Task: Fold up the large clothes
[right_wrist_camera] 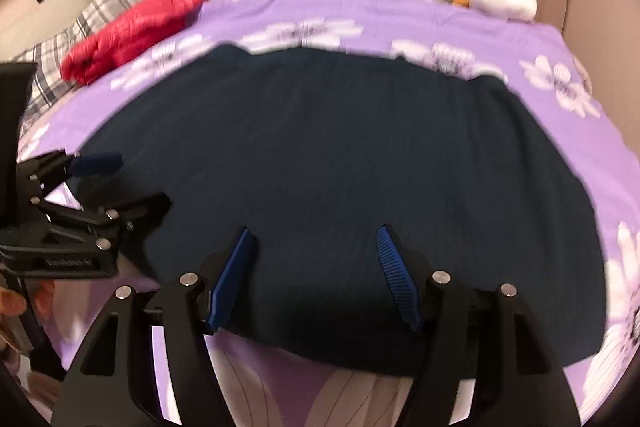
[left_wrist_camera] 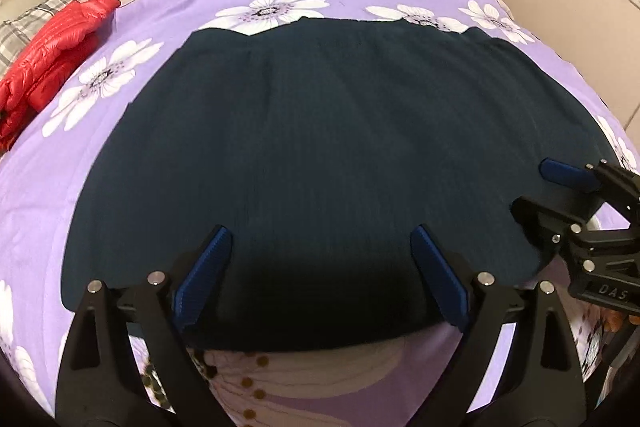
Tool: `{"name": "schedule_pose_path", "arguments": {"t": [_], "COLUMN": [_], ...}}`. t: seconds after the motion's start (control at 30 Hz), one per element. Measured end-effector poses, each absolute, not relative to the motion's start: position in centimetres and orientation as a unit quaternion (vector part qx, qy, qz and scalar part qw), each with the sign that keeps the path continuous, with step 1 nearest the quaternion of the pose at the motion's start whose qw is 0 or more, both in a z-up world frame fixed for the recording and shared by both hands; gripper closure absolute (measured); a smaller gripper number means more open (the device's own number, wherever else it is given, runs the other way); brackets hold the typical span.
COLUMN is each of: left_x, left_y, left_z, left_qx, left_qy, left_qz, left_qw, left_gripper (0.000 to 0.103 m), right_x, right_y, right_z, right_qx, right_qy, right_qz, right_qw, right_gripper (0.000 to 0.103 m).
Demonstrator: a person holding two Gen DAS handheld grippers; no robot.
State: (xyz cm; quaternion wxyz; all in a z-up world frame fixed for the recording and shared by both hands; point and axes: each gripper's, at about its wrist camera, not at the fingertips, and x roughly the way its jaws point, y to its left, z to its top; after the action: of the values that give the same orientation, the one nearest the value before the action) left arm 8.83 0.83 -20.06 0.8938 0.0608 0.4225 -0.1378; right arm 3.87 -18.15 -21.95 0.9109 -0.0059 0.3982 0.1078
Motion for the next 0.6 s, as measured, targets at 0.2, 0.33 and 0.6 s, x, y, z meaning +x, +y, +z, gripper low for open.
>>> {"name": "schedule_pose_path", "arguments": {"t": [0.2, 0.33, 0.6], "left_x": [7.9, 7.5, 6.6], "left_y": [1.4, 1.6, 3.3], "left_z": [-20.5, -20.4, -19.3], "left_qx": [0.05, 0.05, 0.02], "left_qy": [0.425, 0.424, 0.444], "left_qz": [-0.146, -0.147, -0.137], "left_qw": [0.892, 0.892, 0.885], "left_gripper": [0.01, 0.01, 0.01], "right_x": [2.9, 2.1, -0.3], "right_y": [-18.0, -18.2, -18.7], "right_z": [-22.3, -22.3, -20.5], "right_qx": [0.006, 0.016, 0.003], "right_qy": [0.405, 0.401, 0.382], "right_qz": [0.107, 0.11, 0.112], "right_qw": [0.908, 0.909, 0.917], "right_gripper": [0.037, 0.037, 0.037]}}
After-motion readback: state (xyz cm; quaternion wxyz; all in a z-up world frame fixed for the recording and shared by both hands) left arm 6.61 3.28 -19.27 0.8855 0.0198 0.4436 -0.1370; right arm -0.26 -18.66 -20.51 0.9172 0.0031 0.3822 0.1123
